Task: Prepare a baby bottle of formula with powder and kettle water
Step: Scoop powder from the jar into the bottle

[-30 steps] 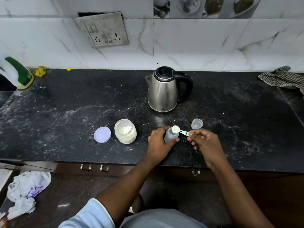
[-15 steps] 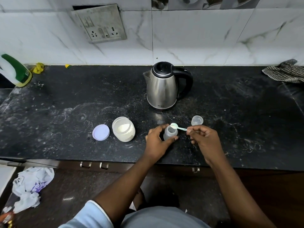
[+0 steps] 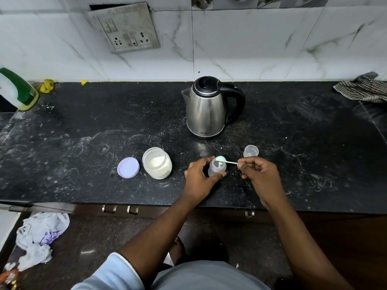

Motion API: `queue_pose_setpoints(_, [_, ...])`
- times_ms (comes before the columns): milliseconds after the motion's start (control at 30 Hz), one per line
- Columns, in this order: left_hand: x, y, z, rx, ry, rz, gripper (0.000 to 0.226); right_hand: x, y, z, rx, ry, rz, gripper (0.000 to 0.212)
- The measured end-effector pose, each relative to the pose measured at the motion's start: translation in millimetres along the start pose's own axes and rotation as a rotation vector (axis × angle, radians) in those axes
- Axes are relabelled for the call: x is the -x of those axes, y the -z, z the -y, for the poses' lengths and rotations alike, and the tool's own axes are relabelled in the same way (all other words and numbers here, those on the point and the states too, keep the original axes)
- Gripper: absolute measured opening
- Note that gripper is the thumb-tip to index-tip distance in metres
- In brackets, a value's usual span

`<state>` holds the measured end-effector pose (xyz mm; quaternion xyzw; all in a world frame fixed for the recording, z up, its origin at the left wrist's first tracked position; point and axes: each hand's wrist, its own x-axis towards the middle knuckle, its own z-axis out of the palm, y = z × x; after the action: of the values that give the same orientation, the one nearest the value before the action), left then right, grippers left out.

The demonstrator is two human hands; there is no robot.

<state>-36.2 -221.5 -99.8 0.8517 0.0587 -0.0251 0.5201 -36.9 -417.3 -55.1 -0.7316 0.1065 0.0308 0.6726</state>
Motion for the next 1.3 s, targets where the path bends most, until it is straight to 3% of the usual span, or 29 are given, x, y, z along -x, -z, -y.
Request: queue_pose_setpoints(1300, [-2.0,-1.6,7.6,0.006,-0.023,0.001,0.055,3.4,-2.1,-12.4,0.206,0.143,-0.015,0.014])
